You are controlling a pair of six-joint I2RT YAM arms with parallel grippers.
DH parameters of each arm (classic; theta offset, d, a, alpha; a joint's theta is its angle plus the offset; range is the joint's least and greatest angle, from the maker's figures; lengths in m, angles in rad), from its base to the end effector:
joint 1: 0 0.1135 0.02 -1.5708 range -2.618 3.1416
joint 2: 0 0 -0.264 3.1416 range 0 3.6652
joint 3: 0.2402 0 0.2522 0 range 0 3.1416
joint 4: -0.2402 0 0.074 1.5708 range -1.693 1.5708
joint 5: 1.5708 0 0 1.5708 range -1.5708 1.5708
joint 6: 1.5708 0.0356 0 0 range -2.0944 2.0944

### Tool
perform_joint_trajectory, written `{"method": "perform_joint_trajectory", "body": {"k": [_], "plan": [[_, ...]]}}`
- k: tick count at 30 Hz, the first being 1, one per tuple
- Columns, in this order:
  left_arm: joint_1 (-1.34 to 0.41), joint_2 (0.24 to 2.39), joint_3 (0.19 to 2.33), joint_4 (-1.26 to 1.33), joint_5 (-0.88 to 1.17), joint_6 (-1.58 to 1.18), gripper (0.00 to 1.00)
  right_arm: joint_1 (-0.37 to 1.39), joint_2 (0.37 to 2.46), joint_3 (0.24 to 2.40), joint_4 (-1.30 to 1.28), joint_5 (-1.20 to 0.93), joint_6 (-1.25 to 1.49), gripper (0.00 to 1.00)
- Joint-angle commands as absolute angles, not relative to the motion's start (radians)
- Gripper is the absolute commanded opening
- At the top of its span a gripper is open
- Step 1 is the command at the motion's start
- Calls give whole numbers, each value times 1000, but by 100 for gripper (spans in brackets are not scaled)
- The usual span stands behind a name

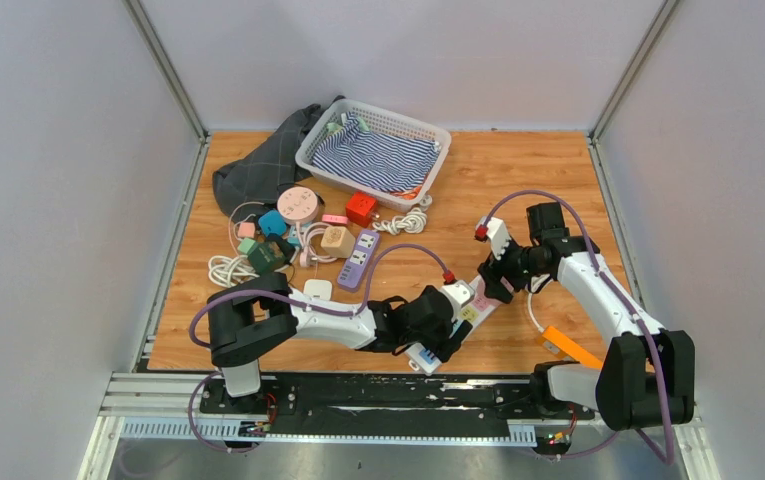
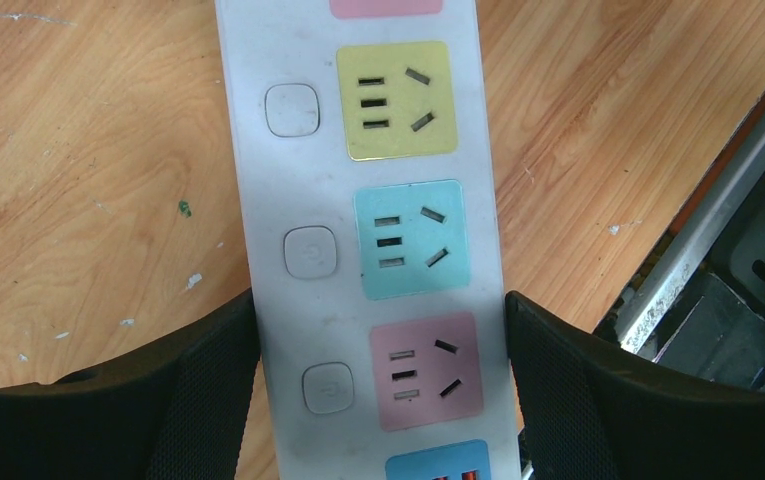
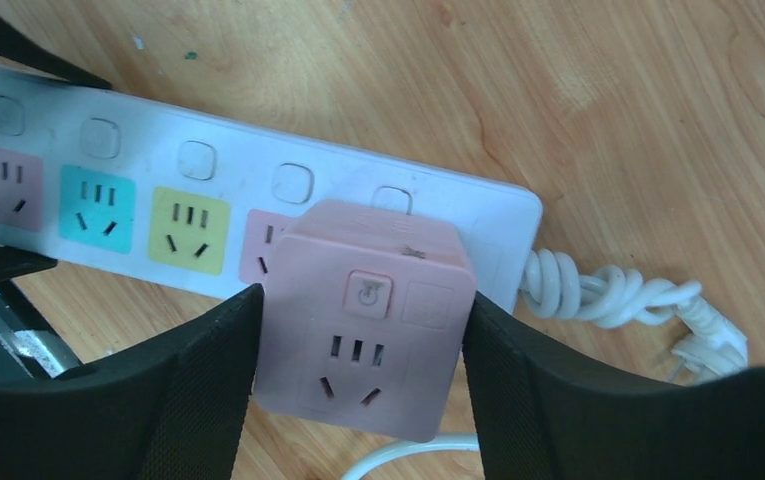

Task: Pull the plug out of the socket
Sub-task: Remove the plug from the socket.

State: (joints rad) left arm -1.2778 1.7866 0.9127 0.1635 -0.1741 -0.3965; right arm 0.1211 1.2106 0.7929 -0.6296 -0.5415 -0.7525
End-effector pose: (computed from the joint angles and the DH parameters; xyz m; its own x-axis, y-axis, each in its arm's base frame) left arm 0.1106 -0.3452 0.1509 -0.5232 0.4175 -0.7429 0.7620 0.6195 -0.1886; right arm 0.2236 0.0457 0.2255 -0.3820 -0.6365 -0.6700 -0.8499 0.5268 -0.0158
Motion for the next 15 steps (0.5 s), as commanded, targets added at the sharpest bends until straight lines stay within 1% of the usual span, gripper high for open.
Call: {"method": "perform_joint_trajectory", "body": {"k": [1,2,3,8,12,14,15], "plan": [[-1252,1818,914,147,-186,-374,0,120,1215,780,-704,-598,-784,94],[-1252,1818,914,147,-185,-374,0,119,1210,777,-702,-596,-787,99],[-1252,1818,915,147,-186,-374,0,120,1204,775,-696,-587,-782,100],[-1252,1818,913,149,-183,-374,0,120,1149,790,-687,-556,-750,100],[-1252,1818,914,148,-181,-374,0,113,1047,808,-686,-525,-745,100],[-1252,1818,913,148,-180,-374,0,104,988,812,-676,-472,-744,100],[-1252,1817,912,148,-180,-374,0,98,958,815,-655,-407,-726,100]]}}
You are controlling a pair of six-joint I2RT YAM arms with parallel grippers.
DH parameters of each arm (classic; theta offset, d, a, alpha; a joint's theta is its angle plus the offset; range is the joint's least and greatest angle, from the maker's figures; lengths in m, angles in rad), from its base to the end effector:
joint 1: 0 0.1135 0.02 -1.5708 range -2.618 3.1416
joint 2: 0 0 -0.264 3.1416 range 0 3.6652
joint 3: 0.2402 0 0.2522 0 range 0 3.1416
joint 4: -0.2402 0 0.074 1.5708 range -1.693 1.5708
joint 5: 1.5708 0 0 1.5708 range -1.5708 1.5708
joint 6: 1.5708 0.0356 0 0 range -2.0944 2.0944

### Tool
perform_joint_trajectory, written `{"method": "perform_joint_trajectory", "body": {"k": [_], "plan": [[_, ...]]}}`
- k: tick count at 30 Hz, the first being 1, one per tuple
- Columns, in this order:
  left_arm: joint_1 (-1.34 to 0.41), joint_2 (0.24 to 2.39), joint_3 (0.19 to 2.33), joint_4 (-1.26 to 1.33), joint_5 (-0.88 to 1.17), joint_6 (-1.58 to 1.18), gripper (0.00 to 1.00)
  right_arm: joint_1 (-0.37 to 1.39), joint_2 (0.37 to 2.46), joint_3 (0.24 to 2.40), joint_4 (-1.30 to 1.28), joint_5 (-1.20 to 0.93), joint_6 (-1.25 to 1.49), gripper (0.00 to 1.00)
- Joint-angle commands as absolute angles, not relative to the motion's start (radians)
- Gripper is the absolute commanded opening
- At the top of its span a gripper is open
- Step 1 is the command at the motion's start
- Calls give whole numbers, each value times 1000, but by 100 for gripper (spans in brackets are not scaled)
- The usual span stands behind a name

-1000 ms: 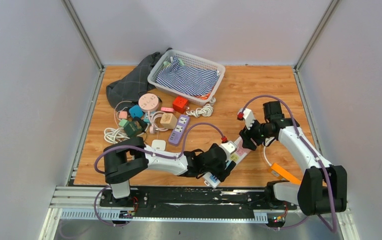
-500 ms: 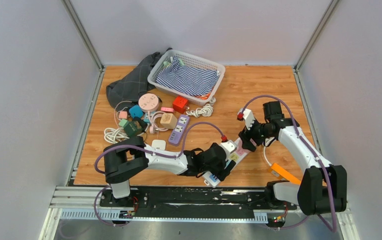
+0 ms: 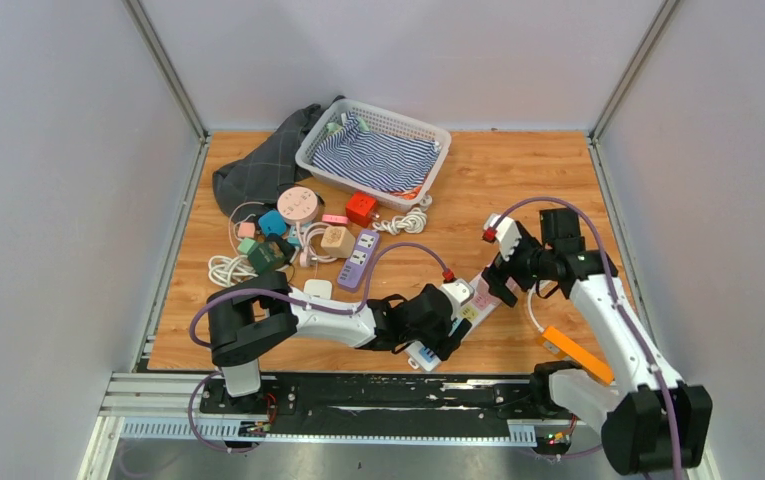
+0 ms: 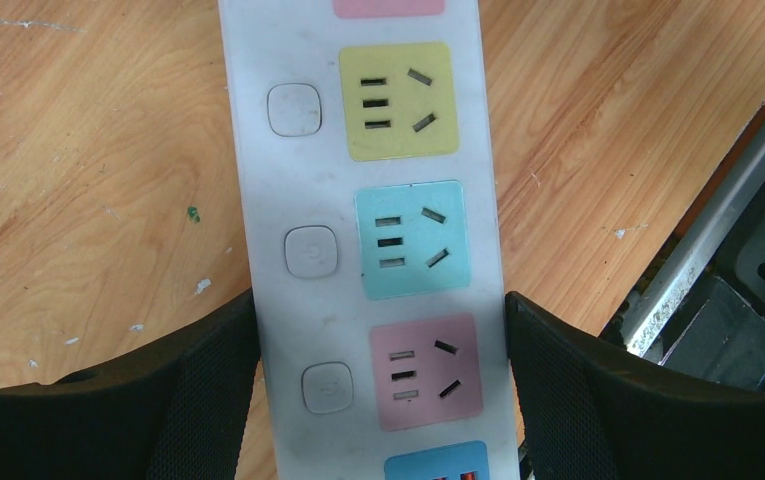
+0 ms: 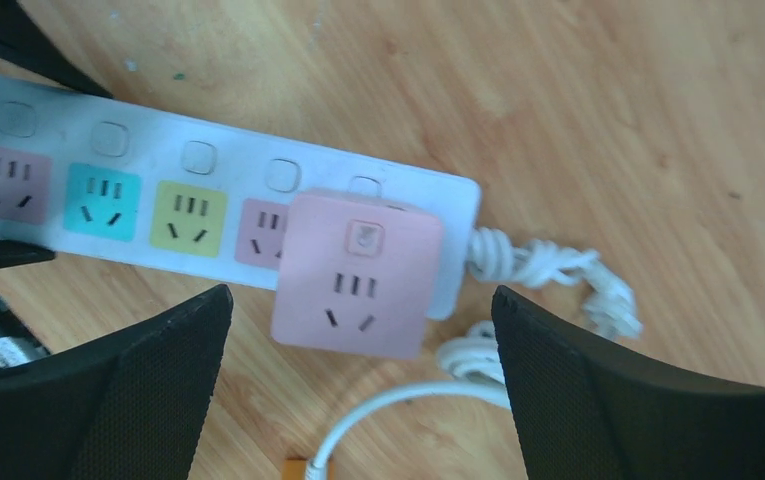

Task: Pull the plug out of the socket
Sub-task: Remove the plug from the socket.

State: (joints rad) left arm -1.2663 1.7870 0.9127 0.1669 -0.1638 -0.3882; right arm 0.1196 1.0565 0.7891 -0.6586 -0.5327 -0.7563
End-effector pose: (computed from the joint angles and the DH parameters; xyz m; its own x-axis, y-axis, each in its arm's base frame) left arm 0.1143 -0.3443 0.1510 -0.5225 0.4171 -0.7436 0.7631 0.6179 -0.1896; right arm 0.2015 0.0424 0.2528 -0.2987 -0.6313 -0.7157 -0.8397 0.5302 -0.1172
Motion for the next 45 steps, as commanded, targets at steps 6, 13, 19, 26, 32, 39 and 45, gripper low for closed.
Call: {"method": "perform_joint_trajectory", "body": {"k": [6,13,19,26,32,39,45], "plan": [[-1252,1819,914,148,-182,-373,0,41,848,725,-510,-340,-698,100],[-1252,1818,911,149,-186,-373,0,68,967,746,-692,-668,-751,92],[-1252,1815,908,150,-187,-372,0,125,1067,732,-634,-522,-711,100],[-1252,1815,908,149,-189,-370,0,168,1160,728,-566,-384,-677,89],[-1252,1816,910,150,-194,-370,0,205,1142,735,-602,-445,-688,25],[-1250,1816,911,149,-202,-370,0,259,1135,769,-742,-688,-757,0],[-1250,1809,903,150,-196,-373,0,175,1102,787,-605,-384,-609,0]]}}
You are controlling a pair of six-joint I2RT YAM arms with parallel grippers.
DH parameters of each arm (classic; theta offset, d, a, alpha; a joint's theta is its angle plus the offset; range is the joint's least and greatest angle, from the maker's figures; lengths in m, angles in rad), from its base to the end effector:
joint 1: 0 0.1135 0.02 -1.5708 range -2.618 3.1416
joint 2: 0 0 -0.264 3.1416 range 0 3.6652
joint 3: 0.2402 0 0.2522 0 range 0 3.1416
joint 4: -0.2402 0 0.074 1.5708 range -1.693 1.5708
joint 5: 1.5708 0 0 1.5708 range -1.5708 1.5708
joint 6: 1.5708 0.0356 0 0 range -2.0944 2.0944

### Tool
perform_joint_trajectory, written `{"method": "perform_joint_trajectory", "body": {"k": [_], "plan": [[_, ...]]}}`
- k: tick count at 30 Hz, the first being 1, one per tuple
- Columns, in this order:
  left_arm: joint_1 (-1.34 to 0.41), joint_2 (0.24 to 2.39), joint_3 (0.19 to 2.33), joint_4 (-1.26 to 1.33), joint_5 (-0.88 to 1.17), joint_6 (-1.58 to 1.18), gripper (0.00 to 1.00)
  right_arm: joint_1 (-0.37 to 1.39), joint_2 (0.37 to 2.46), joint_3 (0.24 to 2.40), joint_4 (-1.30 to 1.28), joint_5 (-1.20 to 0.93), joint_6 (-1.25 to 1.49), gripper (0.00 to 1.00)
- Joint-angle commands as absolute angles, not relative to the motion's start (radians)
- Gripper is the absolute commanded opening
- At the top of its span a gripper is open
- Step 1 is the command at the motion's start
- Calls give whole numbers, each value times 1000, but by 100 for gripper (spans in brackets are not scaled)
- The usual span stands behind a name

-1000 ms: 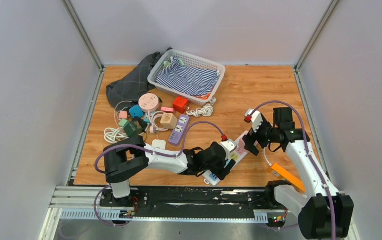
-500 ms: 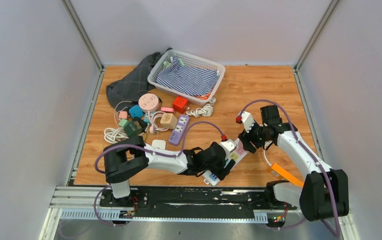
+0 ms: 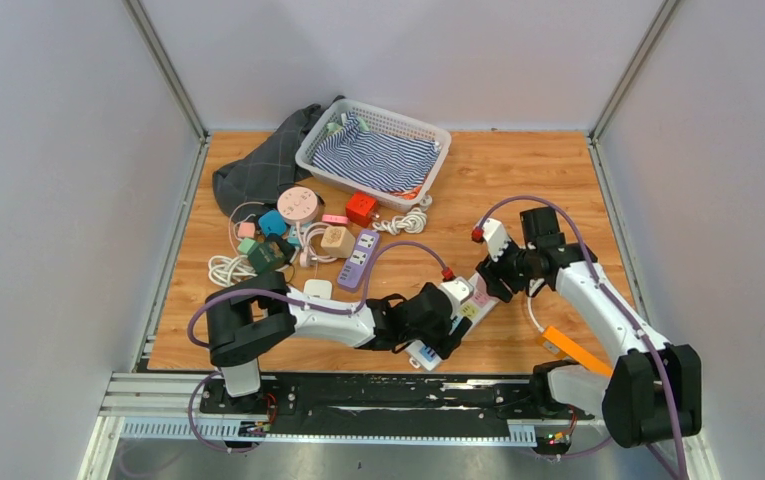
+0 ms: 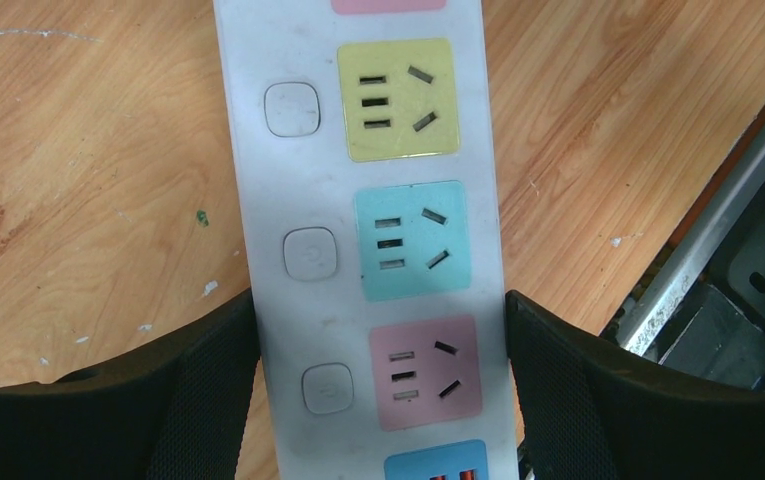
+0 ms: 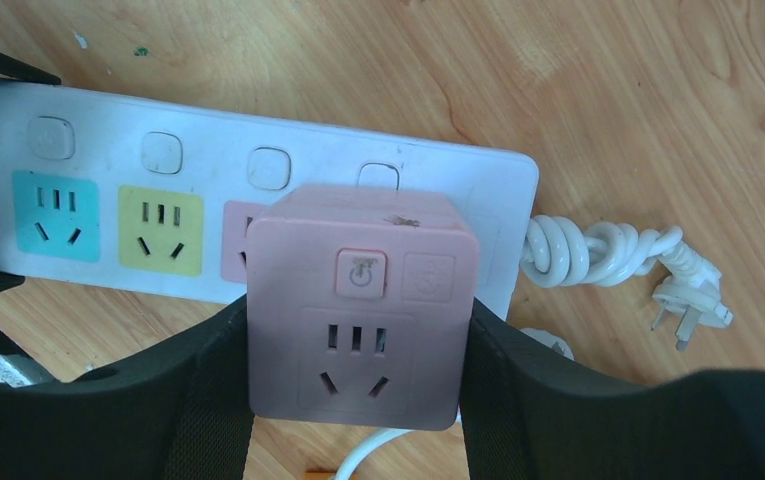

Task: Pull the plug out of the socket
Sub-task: Remove the plug from the socket.

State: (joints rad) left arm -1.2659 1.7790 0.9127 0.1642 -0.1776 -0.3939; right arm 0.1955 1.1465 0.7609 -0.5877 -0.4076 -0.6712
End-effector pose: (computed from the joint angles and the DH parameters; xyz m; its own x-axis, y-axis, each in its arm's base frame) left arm 0.1147 -0.3436 0.1536 -0.5238 0.4061 -0.7488 0.7552 0.6281 -0.1877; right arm 0.2139 0.0567 0.2293 -0.3881 -0.6589 -0.6444 -0.8153 0.5714 -0.0932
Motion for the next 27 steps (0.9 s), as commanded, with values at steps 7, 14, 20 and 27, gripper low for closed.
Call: {"method": "perform_joint_trajectory", "body": {"k": [7,14,20,27], "plan": [[-1250,1810,905,150,-200,-373,0,157,1101,765,-589,-387,-621,0],[-1250,1811,904,149,-202,-372,0,228,1103,784,-882,-859,-916,0],[-1250,1812,905,150,-205,-373,0,219,1084,772,-729,-637,-776,0],[-1250,1812,902,150,-199,-373,0,118,1086,756,-552,-280,-596,0]]}}
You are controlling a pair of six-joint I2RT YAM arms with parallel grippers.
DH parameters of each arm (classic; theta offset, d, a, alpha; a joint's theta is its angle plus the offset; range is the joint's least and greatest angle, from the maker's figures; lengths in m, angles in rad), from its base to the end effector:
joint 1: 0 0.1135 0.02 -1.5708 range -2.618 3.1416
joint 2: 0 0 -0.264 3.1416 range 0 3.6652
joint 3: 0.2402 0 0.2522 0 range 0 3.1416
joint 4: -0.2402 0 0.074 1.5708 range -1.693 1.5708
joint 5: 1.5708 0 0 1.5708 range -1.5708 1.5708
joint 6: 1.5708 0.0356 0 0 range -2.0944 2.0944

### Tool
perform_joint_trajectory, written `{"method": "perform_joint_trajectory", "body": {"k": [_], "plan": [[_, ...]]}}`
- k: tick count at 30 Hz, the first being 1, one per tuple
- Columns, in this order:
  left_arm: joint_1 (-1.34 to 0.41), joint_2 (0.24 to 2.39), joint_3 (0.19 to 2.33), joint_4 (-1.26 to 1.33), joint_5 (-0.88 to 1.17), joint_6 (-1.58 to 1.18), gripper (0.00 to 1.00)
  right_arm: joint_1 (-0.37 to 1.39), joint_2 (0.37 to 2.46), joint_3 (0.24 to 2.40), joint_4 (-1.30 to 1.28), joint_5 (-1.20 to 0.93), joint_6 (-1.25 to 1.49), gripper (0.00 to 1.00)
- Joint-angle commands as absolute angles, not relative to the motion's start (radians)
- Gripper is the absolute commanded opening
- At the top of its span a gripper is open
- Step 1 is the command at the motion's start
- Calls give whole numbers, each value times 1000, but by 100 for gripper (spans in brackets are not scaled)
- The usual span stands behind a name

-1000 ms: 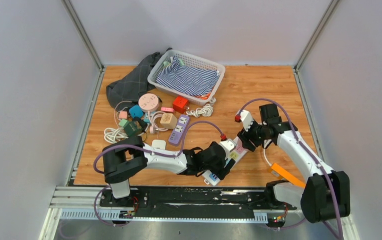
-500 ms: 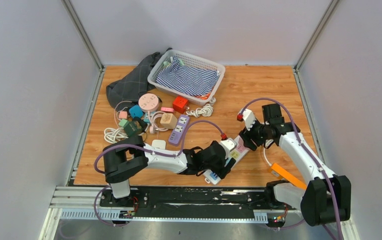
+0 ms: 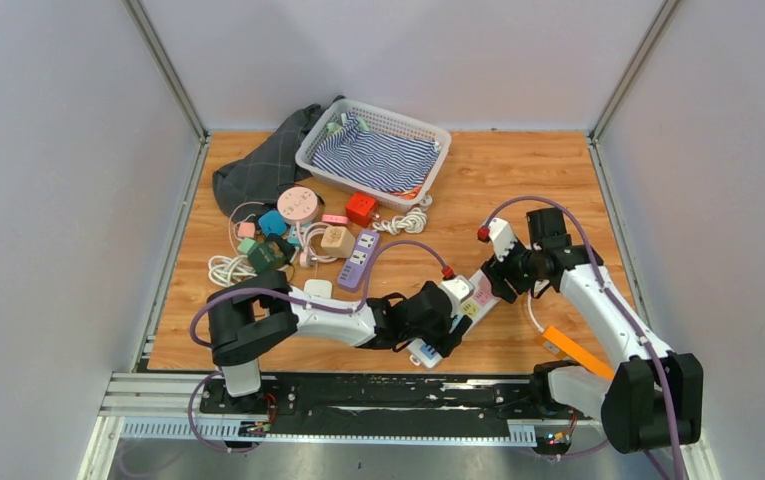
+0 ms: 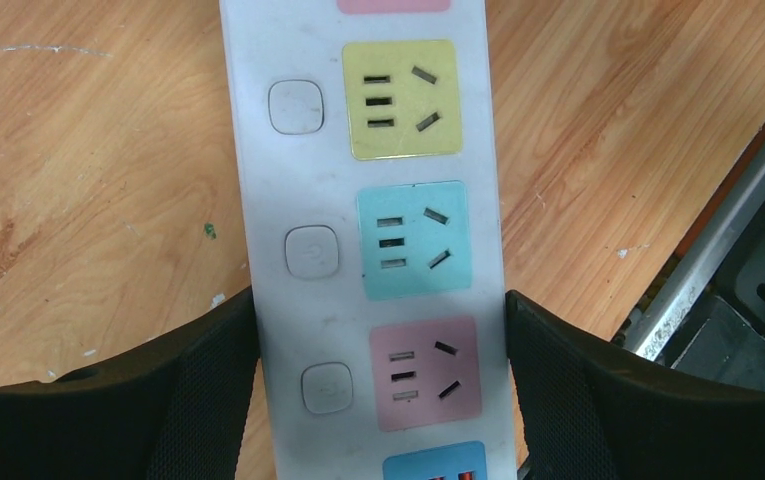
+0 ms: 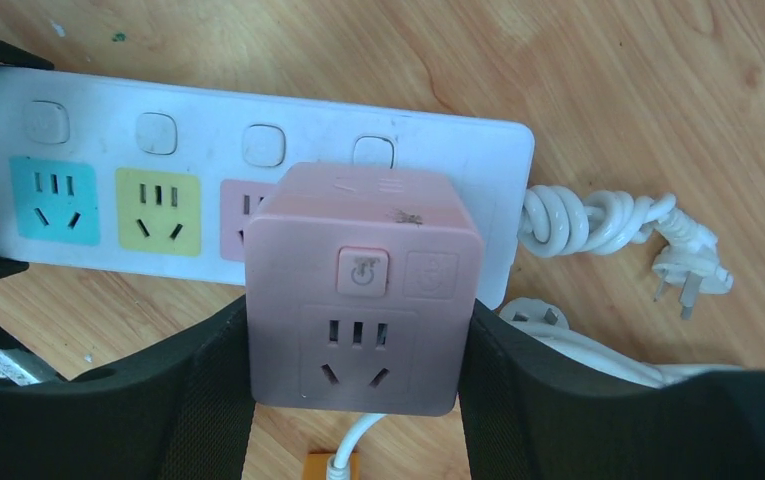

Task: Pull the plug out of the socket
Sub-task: Remove the plug from the socket.

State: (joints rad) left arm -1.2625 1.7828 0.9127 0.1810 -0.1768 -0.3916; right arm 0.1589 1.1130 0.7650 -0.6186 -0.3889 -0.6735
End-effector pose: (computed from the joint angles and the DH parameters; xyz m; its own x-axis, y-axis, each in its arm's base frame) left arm 0.1163 -0.3445 0.1537 -0.5206 0.3966 -0.7561 0.7553 0.6269 -0.1912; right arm 0.2100 0.0473 0.2352 -0.4112 -0.6504 -0.6387 -0.7875 0.6063 -0.1104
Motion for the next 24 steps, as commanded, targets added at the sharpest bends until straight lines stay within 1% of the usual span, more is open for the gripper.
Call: {"method": "perform_joint_trajectory", "body": {"k": [1,5,7,8,10,13,15,17,19,20,22,24], "plan": [[-1250,1812,902,149,-201,-372,0,118,1082,754,-562,-319,-610,0],[-1250,1812,904,150,-200,-373,0,152,1082,764,-747,-704,-803,0],[-1250,1810,903,149,-201,-373,0,174,1092,786,-887,-838,-952,0],[-1250,1810,902,150,-203,-372,0,177,1098,801,-929,-865,-994,0],[-1250,1810,903,150,-205,-374,0,178,1097,803,-910,-811,-954,0],[-1250,1811,902,150,-204,-373,0,167,1082,778,-716,-575,-779,0],[-1250,1809,901,150,-204,-373,0,146,1081,782,-651,-442,-696,0],[-1250,1809,902,150,-206,-373,0,129,1076,783,-625,-397,-665,0],[-1250,1812,903,150,-204,-372,0,129,1067,771,-615,-403,-661,0],[-1250,1812,903,150,-203,-373,0,129,1065,768,-624,-445,-671,0],[-1250,1810,902,150,-204,-374,0,131,1074,765,-686,-602,-754,0],[-1250,1812,903,150,-203,-373,0,151,1090,775,-801,-760,-874,0]]}}
